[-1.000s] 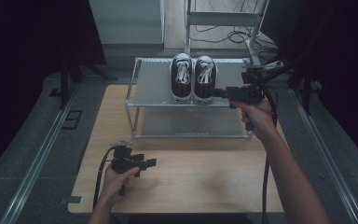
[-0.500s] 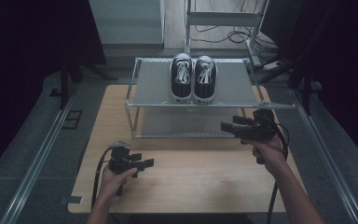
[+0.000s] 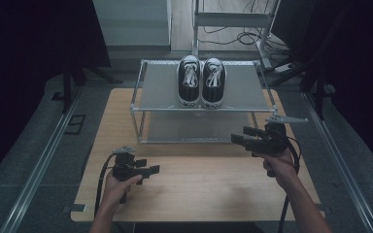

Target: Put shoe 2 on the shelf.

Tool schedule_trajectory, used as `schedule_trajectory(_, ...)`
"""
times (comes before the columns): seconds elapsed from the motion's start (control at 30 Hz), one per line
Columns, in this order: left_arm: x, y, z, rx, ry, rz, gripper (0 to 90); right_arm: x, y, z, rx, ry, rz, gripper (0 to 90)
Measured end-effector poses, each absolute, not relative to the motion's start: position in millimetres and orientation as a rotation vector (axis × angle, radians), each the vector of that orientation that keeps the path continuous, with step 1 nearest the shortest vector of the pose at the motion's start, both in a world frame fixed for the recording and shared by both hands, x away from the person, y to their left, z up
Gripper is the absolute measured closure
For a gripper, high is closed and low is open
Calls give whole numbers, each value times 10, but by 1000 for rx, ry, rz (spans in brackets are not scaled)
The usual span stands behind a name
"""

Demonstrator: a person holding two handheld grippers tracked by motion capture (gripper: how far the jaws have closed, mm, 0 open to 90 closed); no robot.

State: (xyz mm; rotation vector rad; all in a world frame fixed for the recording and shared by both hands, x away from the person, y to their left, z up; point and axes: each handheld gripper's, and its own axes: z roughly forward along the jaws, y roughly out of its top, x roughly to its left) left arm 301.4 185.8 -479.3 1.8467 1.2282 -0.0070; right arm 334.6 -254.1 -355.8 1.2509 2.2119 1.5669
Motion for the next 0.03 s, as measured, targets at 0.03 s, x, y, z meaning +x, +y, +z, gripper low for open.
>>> schedule_trajectory(0.03, 3014, 1861, -4798, 1851, 1228, -2, 252, 3316, -2553, -3590, 1244, 2205, 1578, 278)
